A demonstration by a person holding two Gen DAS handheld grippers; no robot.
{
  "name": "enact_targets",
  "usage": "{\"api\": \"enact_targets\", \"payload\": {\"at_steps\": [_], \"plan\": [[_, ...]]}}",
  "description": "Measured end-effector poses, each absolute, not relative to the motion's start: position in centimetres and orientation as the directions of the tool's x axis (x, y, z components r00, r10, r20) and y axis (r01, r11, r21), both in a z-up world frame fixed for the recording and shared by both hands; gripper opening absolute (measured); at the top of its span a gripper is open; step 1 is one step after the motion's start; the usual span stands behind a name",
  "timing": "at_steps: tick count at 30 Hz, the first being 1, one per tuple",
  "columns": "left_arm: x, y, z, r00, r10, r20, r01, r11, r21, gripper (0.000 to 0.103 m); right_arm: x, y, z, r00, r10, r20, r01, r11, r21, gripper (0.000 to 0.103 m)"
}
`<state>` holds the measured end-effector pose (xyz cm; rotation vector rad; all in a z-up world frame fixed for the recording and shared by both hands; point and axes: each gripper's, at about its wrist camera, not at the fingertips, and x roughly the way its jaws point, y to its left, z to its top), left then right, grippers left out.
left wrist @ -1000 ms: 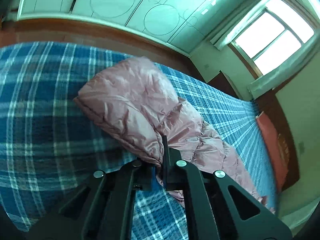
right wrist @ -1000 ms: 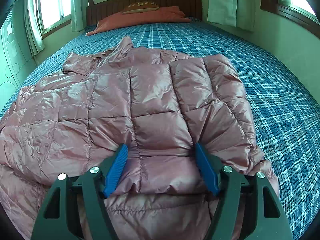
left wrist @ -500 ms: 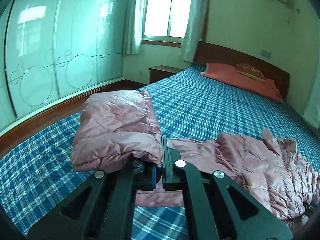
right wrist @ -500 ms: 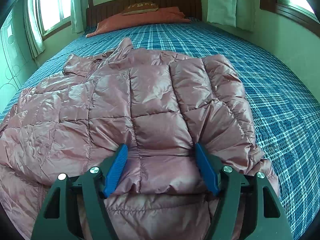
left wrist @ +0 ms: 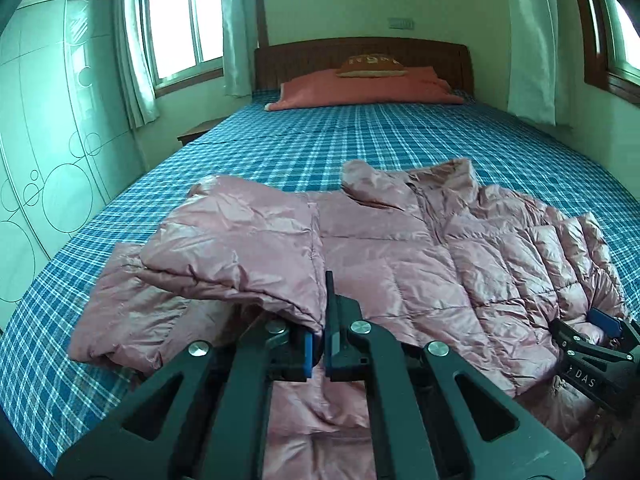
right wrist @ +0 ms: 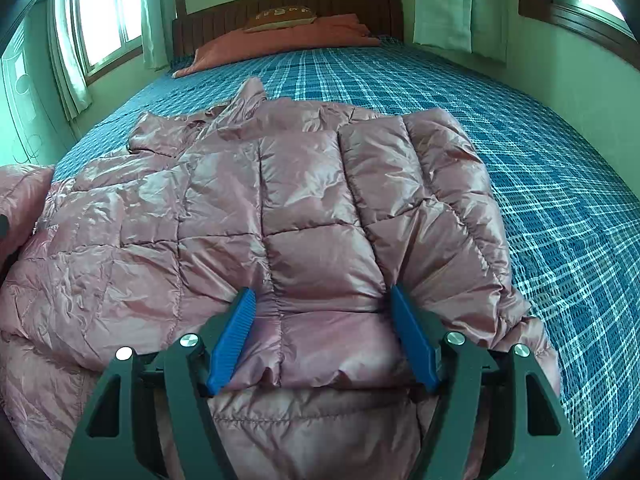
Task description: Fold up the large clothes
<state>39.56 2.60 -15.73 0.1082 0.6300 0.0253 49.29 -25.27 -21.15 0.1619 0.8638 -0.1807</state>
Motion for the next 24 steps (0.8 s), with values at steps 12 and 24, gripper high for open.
{"api": "enact_targets", "payload": {"at_steps": [12,24], "plan": [[38.8,-5.0,-18.0,0.771,-0.033,-0.636,0.160,0.977,0.144,0.031,49.0,-25.5,-21.0,0.646,-0.072,-0.760,0.226,0.969,0.100,0.069],[34.3,-3.2,-15.3,0.784,-0.067,-0.617,0.172,0.979,0.111,0.050,47.5,-25.6,-19.2,0.661,-0.043,-0.749,0.235,0.960,0.151,0.069]]}}
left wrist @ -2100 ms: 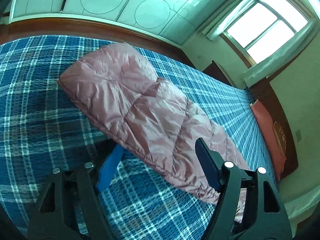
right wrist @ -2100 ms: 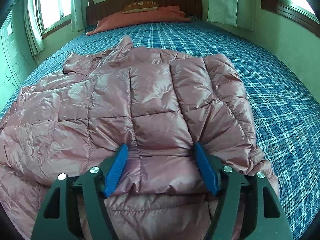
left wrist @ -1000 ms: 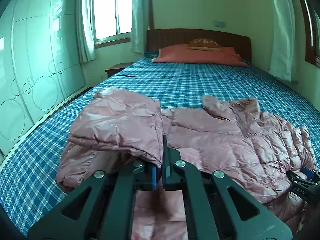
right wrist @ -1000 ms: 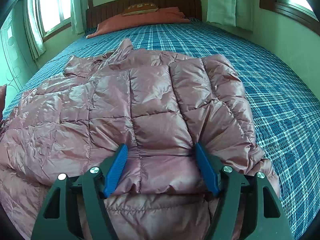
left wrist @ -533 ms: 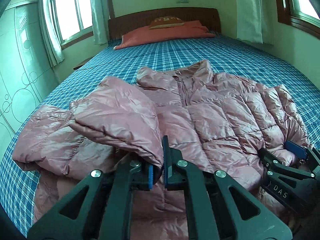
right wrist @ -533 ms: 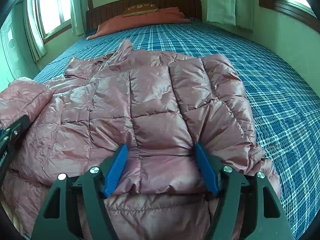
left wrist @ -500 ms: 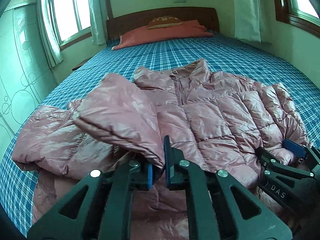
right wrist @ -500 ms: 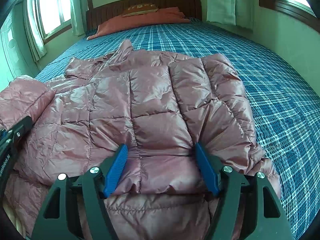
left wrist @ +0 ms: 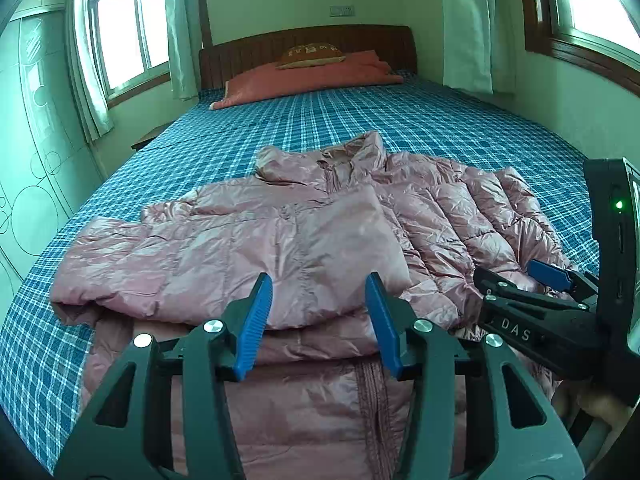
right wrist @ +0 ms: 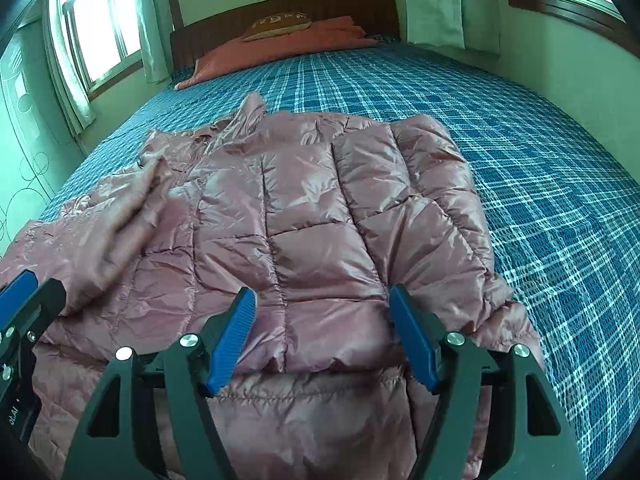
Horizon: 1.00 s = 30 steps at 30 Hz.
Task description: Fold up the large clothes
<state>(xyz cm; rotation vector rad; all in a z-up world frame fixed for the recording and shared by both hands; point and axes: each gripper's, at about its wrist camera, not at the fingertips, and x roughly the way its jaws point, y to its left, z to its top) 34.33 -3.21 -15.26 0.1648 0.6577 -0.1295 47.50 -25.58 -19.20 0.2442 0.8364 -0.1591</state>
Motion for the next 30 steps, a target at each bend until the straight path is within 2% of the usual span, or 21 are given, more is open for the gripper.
{"api": "enact_targets", "payload": {"at_steps": [7,14,19,20,21,24,30], "plan": [[32.8,2.3,-13.8,0.809,0.002,-0.587,0.073,0.992,0.104,0.053,47.9,-22.6,-17.1,0.681,0.025,-0.732,0.177,0.964,0.197,0.069],[34.3,9.1,-14.4,0.787,0.103,-0.608,-0.079,0.995,0.065,0.053,50.6,-18.6,-16.7,0.680,0.086,-0.728,0.111,0.970,0.217,0.069],[35.4,11.8,-14.9,0.772,0.131,-0.621,-0.135,0.990,0.040,0.053,52.8,-16.0,-18.0,0.645,0.149,-0.750,0.054,0.970,0.239,0.069],[35.5,12.1,-15.1,0.770,0.133,-0.624,-0.141,0.989,0.037,0.053,53.0,-15.7,-18.4,0.628,0.167,-0.760,0.040,0.969,0.246,0.062],[35.7,12.2,-15.2,0.767,0.134,-0.627,-0.144,0.989,0.034,0.053,53.4,-15.3,-18.9,0.606,0.181,-0.775,0.026,0.969,0.247,0.037],[35.9,12.6,-15.5,0.765,0.127,-0.631,-0.144,0.989,0.025,0.053,53.1,-15.2,-18.9,0.616,0.177,-0.768,0.023,0.970,0.241,0.019],[36.3,12.6,-15.2,0.774,0.090,-0.627,-0.125,0.992,-0.013,0.053,51.8,-19.2,-17.5,0.667,0.082,-0.741,0.099,0.975,0.198,0.015]]}}
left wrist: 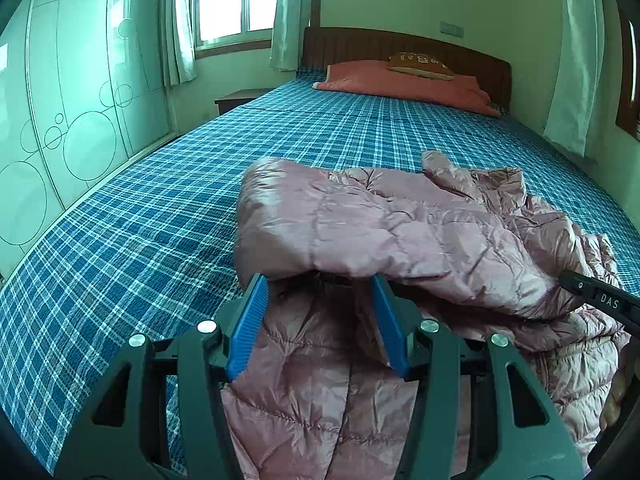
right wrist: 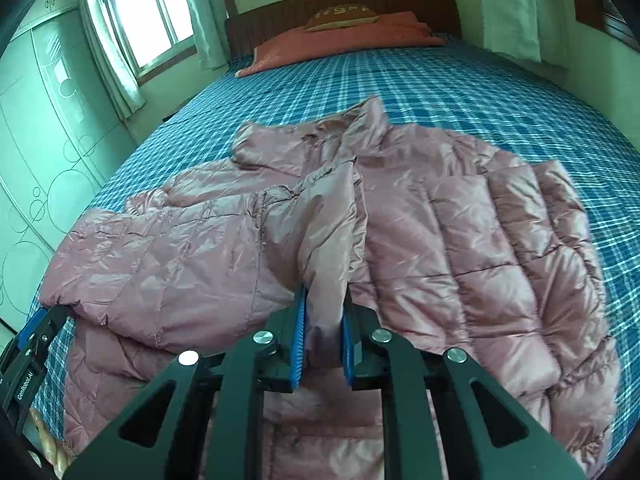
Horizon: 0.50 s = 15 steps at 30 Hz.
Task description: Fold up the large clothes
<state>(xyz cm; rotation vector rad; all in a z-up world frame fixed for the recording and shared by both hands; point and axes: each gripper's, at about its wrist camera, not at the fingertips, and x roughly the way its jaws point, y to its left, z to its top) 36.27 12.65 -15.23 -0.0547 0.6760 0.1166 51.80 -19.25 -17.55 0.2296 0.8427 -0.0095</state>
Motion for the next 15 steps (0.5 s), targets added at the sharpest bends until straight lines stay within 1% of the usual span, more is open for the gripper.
{"api": "enact_targets", "payload": {"at_steps": [5,9,10,11,12,13,14,15], "plan": [[36.7,12.8,-15.1,0.776,0.062,-0.627,-0.116,0.992,-0.045,0.053,51.3,-24.2,-17.9,0.660,-0.035,-0.751,0.191,0.974,0.122,0.015],[37.9,13.0,-16.0,0.761,0.098,-0.642,-0.145,0.989,-0.021,0.053,51.3,-27.1,-19.2,0.630,-0.035,-0.776,0.217,0.967,0.132,0.016],[38.3,13.2,-16.3,0.753,0.108,-0.649,-0.153,0.988,-0.013,0.053,51.3,-27.4,-19.3,0.629,-0.033,-0.776,0.219,0.966,0.137,0.019],[38.7,13.3,-16.5,0.746,0.117,-0.656,-0.161,0.987,-0.006,0.053,51.2,-27.5,-19.2,0.625,-0.037,-0.780,0.222,0.966,0.131,0.027],[39.0,13.4,-16.7,0.738,0.123,-0.663,-0.166,0.986,-0.002,0.053,51.0,-27.5,-19.0,0.620,-0.040,-0.783,0.221,0.967,0.125,0.037],[39.3,13.6,-16.6,0.737,0.121,-0.665,-0.167,0.986,-0.006,0.053,50.8,-27.4,-18.5,0.624,-0.043,-0.780,0.217,0.969,0.120,0.042],[39.4,13.8,-16.4,0.741,0.119,-0.661,-0.166,0.986,-0.008,0.053,50.4,-27.4,-17.9,0.636,-0.045,-0.770,0.213,0.970,0.120,0.051],[39.7,13.8,-16.1,0.748,0.126,-0.651,-0.166,0.986,-0.001,0.053,50.1,-27.3,-17.0,0.659,-0.053,-0.750,0.213,0.970,0.119,0.058]]}}
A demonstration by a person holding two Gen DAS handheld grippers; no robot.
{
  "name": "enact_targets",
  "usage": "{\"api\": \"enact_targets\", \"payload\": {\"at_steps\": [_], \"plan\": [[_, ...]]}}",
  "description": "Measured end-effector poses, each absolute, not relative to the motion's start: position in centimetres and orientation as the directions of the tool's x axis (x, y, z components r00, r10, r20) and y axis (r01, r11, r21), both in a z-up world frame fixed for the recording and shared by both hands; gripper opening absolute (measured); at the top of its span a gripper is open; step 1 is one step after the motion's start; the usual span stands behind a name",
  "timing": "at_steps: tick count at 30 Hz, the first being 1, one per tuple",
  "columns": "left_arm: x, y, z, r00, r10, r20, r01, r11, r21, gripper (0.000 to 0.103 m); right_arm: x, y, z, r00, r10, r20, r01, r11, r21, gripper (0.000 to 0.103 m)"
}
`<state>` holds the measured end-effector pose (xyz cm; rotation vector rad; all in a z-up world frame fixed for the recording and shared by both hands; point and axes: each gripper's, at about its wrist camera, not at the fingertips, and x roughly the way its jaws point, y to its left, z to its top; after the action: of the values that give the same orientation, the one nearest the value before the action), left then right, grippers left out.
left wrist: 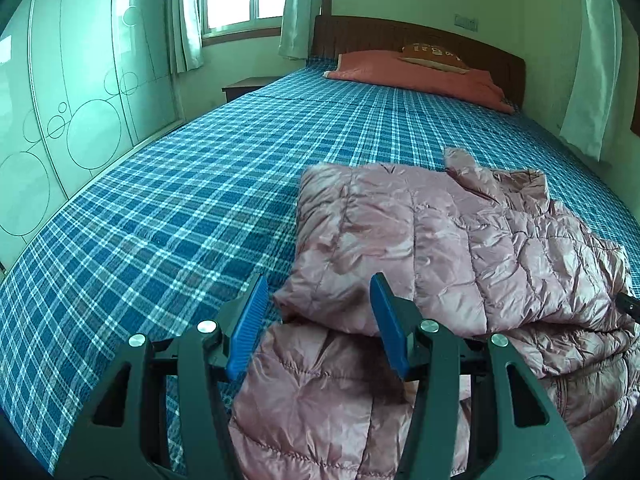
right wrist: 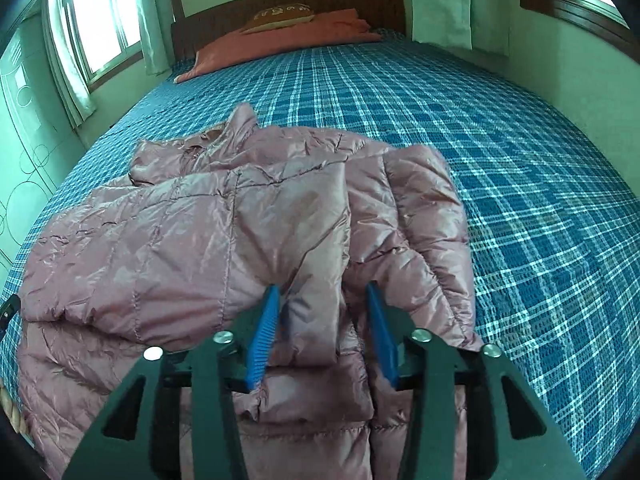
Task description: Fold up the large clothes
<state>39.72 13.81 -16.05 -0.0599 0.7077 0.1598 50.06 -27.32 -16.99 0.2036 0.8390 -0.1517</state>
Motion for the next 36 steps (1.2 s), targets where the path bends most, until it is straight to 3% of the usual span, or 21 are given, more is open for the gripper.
{"api": "enact_targets", "payload": {"at_steps": [6,12,14,19,22,27,31,36], "plan": [[43.8,13.6,-15.0,0.760,0.151,-0.632,-0.169,0.985,0.032,0.053,53.6,-27.0,-15.4,0.703,0.001,-0.712,0.181,0.967,0.181,0.059],[48.1,14.5,-19.0,0.648,0.216,-0.730,-0.210,0.972,0.102,0.054,58.5,-26.3,-20.8,0.574,-0.001,-0.819,0.196,0.971,0.136,0.060],[48.6,14.7,-20.6,0.616,0.189,-0.765,-0.191,0.978,0.087,0.054,58.4,-26.3,-21.3,0.580,-0.003,-0.814,0.183,0.975,0.127,0.060],[46.3,14.3,-18.7,0.670,0.226,-0.707,-0.216,0.971,0.105,0.053,55.7,-25.1,-18.6,0.617,-0.045,-0.786,0.183,0.979,0.088,0.060],[43.9,13.2,-17.2,0.726,0.178,-0.664,-0.186,0.981,0.060,0.053,53.8,-24.0,-18.1,0.642,-0.032,-0.766,0.151,0.985,0.085,0.060],[44.8,11.7,-20.5,0.636,0.126,-0.761,-0.115,0.991,0.068,0.054,53.2,-23.1,-20.8,0.608,-0.046,-0.793,0.132,0.990,0.044,0.061],[43.9,12.6,-19.2,0.669,0.119,-0.734,-0.150,0.988,0.024,0.054,51.6,-23.4,-19.4,0.623,-0.053,-0.781,0.161,0.985,0.062,0.061],[44.9,13.2,-20.6,0.634,0.097,-0.767,-0.152,0.988,0.000,0.054,51.8,-24.1,-20.9,0.619,-0.038,-0.784,0.151,0.986,0.072,0.062]]}}
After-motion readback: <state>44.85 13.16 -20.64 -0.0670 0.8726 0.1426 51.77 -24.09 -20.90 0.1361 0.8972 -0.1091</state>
